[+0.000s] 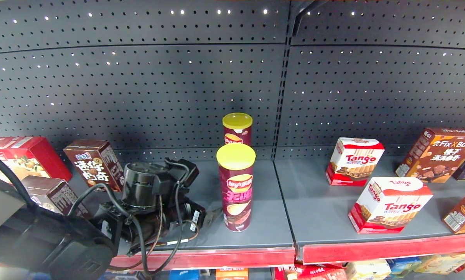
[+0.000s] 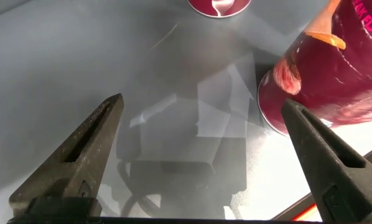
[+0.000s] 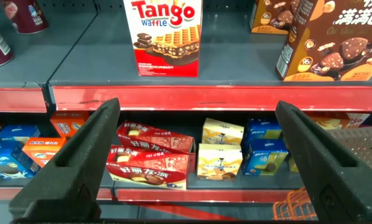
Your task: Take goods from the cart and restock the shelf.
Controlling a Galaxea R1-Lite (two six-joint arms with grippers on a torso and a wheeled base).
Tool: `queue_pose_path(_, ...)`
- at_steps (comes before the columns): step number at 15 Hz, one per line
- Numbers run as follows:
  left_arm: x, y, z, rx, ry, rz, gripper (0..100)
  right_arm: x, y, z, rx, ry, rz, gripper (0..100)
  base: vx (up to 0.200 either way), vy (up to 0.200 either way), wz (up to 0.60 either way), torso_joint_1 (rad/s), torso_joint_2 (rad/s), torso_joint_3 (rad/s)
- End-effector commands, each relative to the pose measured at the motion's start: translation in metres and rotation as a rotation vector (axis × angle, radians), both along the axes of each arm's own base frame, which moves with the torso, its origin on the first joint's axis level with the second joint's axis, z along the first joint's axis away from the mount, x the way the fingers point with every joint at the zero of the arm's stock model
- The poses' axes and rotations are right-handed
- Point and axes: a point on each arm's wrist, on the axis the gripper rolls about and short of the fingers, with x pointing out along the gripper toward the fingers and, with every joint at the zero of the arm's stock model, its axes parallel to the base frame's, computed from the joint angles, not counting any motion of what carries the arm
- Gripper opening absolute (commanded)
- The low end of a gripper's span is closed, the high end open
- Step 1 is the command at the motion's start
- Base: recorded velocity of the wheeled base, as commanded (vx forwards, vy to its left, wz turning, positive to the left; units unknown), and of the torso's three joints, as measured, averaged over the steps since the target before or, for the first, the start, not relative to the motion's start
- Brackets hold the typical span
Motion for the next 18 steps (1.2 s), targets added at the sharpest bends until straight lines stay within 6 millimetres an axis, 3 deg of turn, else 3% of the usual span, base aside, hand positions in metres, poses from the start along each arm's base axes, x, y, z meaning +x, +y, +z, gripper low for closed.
queue_pose_path(1, 0.000, 0.000, 0.000, -0.001, -0.002, 0.000, 100, 0.000, 0.000, 0.000, 0.000, 0.000, 0.001, 100, 0.000, 0.000, 0.00, 0.000, 0.00, 0.000)
queue_pose_path(7, -0.003, 0.011, 0.001, -0.001, 0.006, 0.035, 100, 0.000, 0.000, 0.000, 0.000, 0.000, 0.001, 100, 0.000, 0.000, 0.00, 0.000, 0.00, 0.000)
queue_pose_path(12, -0.015, 0.047, 0.051, -0.068, -0.155, 0.168, 100, 0.000, 0.000, 0.000, 0.000, 0.000, 0.001, 100, 0.000, 0.000, 0.00, 0.000, 0.00, 0.000)
queue_pose_path(18, -0.065, 0.093, 0.119, -0.150, -0.405, 0.349, 100, 0.000, 0.000, 0.000, 0.000, 0.000, 0.001, 100, 0.000, 0.000, 0.00, 0.000, 0.00, 0.000)
